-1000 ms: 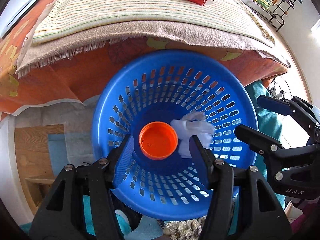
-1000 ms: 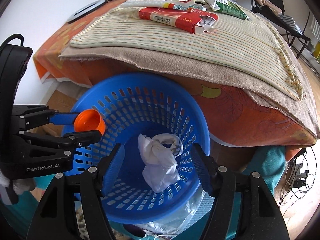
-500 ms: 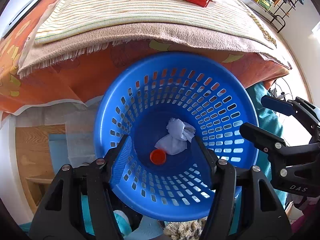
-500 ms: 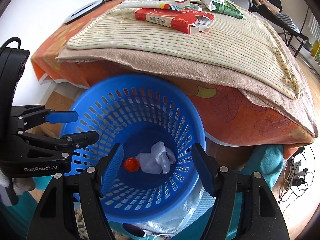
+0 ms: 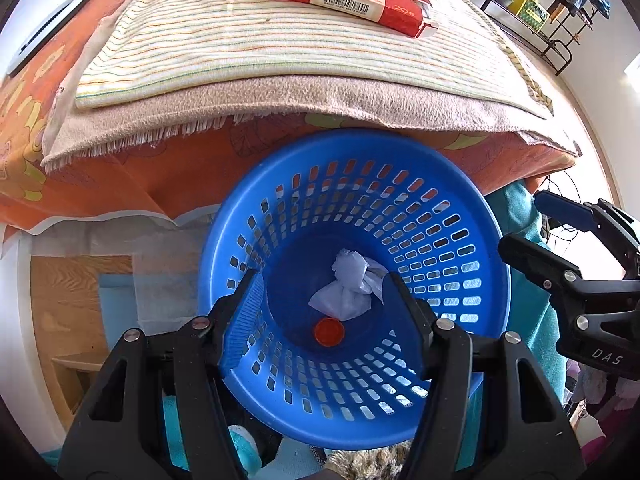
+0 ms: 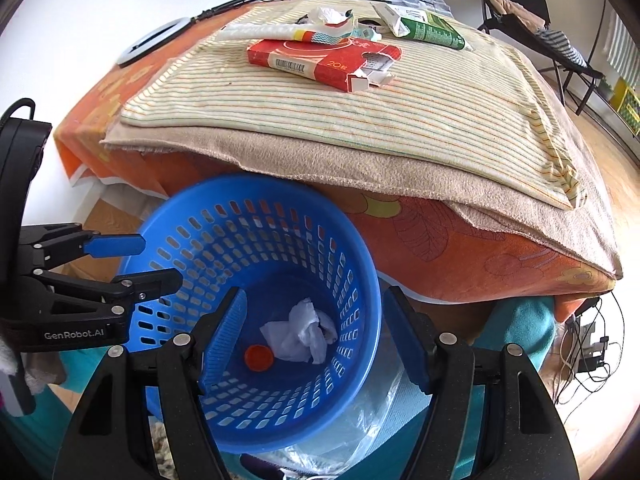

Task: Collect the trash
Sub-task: 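Move both tools back over the bed toward the white strip wrapper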

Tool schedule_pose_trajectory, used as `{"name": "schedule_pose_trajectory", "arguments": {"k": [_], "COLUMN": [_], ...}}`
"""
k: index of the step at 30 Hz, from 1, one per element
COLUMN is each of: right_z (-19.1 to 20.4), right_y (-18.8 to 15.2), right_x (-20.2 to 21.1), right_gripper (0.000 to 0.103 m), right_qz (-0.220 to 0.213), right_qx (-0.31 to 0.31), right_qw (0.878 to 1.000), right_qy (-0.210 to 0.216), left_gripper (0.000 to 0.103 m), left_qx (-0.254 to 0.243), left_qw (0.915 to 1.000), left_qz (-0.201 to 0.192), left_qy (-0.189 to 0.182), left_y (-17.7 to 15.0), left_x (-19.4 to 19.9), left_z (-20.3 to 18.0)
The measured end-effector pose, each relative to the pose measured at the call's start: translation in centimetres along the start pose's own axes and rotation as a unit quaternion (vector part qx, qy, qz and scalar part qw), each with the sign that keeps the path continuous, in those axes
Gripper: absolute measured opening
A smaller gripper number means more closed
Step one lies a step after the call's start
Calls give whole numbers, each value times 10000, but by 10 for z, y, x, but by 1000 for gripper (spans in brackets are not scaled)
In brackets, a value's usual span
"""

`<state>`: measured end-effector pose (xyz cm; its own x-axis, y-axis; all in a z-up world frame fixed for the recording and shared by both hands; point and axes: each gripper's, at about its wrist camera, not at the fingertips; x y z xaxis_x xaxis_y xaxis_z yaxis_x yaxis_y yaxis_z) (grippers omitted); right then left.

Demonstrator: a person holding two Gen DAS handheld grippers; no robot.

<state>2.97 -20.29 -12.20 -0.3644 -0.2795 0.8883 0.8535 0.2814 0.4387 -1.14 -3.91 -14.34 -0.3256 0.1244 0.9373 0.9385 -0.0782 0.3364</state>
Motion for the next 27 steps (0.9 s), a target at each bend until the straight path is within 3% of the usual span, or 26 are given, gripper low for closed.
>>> {"name": "schedule_pose_trajectory", "arguments": {"k": [17,24,27], "right_z": [-14,-21,-25], "right_y": [32,48,56], "right_x": [20,25,26], "right_gripper": [78,78,78], "right_qz": [-440,-595,-639], "right_qx": [-68,-129,-165], "right_qw": [9987,9981,9978], "right_qy": [-228,-123,-102], "left_gripper": [64,64,67], "left_qx": [173,-87,-193], "left_qw": [9991,9964,9953], "left_qz": [-394,-794,-917], "left_qy": [-18,282,231], "left_y": [44,92,122], "left_x": [27,51,57], "left_z": [17,33,43]}}
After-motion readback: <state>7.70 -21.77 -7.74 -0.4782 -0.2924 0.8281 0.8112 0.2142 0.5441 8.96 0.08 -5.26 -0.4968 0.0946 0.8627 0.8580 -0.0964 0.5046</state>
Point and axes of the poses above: each gripper's, at about its wrist camera, not at the fingertips, and x roughly against the way its jaws point, z to its left, y to its top, and after that the axes turned 12 degrees about -x, right-handed
